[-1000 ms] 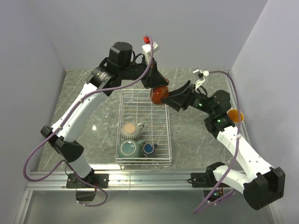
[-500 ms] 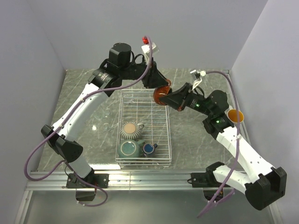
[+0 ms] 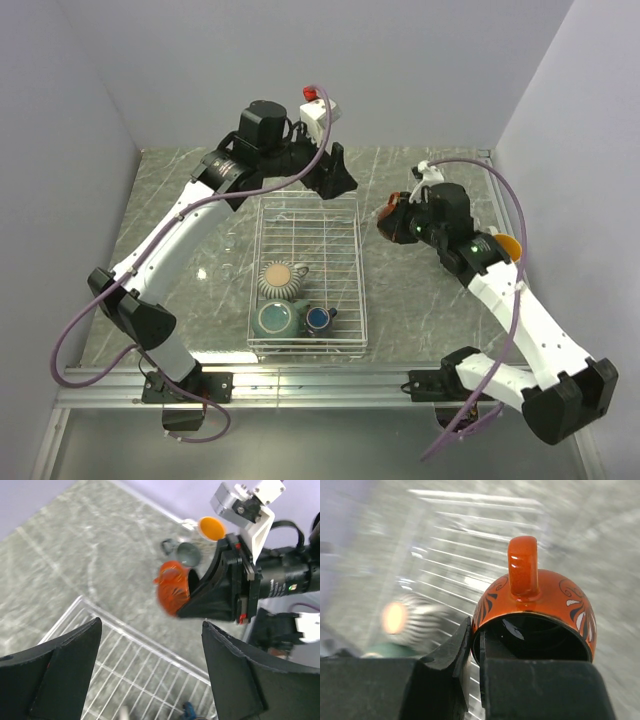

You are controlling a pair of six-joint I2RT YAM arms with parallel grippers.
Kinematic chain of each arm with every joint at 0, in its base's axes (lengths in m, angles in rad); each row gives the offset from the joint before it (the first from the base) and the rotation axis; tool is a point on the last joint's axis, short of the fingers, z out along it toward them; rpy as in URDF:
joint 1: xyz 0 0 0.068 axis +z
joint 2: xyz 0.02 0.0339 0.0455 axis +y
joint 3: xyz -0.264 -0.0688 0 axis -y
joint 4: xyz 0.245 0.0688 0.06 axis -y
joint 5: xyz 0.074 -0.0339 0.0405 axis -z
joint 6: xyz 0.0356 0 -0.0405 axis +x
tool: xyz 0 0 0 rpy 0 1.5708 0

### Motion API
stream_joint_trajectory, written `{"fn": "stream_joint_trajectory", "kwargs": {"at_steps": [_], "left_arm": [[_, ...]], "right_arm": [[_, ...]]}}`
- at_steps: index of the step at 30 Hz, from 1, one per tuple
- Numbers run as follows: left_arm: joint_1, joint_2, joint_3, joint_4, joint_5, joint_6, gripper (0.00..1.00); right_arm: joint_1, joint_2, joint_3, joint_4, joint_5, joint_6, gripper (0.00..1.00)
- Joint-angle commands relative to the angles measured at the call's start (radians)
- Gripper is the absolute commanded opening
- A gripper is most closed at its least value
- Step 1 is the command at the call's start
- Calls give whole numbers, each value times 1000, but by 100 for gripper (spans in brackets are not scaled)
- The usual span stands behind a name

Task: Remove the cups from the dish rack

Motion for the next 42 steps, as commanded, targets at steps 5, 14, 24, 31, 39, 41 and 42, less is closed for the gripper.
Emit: {"fn": "stream_joint_trajectory", "kwargs": {"at_steps": [5, 14, 24, 31, 39, 41, 42], "left_arm": [[-4, -88, -48, -34, -169, 96, 86], [-2, -124, -101, -39, -185, 156, 86], [-5, -110, -102, -42, -180, 156, 85], [-7, -104, -99, -42, -174, 160, 85], [-24, -95, -98, -69, -177, 194, 85], [-34, -90, -96, -83, -169, 223, 85], [-37, -89, -93, -104, -162, 235, 85]], "right_arm": [[-62, 218, 159, -323, 221, -161, 0], [-185, 370, 100, -232, 129, -189, 0], [-246, 548, 75, -189, 49, -190, 0], [-274, 591, 66, -178, -3, -192, 0], [-279, 600, 72, -193, -6, -197, 25], [-280, 588, 79, -196, -21, -195, 34], [-279, 584, 81, -201, -28, -193, 36]]}}
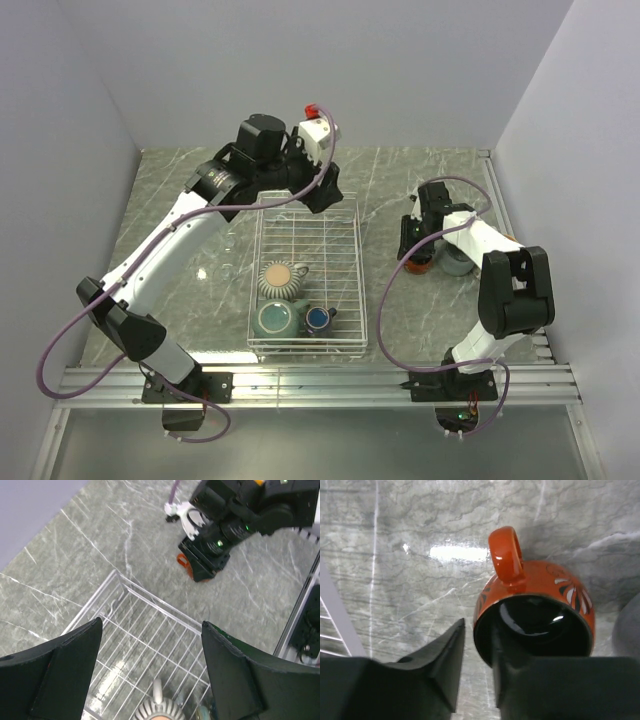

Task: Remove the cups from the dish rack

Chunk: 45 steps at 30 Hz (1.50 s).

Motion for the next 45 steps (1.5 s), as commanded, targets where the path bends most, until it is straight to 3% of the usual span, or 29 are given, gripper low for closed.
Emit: {"fn": "stream_joint_trajectory", "kwargs": {"at_steps": [1, 5, 11, 19, 25, 31, 37, 43, 44, 45], "left_arm": [[-19, -5, 5, -49, 19, 73, 85], [-57, 6, -1, -131, -13, 160, 83], [-163, 15, -108, -275, -242, 344, 81], [-220, 109, -251, -393, -348, 380, 77], [-223, 179, -290, -340, -464, 389, 75], [-223, 258, -279, -342, -464, 401, 74], [-223, 305, -273, -343, -461, 397, 63], [-222, 333, -170, -385, -470, 403, 65], [-220, 336, -153, -396, -464, 404, 64], [-214, 347, -137, -427, -456, 404, 56]], "right_arm": [[-4, -30, 26, 14, -18, -5, 39], [-4, -79, 49, -25, 21, -4, 47], [-4, -249, 70, -69, 67, 2, 59], [-4, -409, 98, -115, 108, 4, 59], [-4, -463, 89, -108, 90, 4, 60], [-4, -471, 72, -106, 85, -5, 59], [-3, -477, 58, -88, 76, -10, 59], [-4, -466, 63, -82, 64, -13, 59], [-3, -467, 63, -82, 64, -13, 59], [-4, -466, 59, -82, 62, -16, 59]]}}
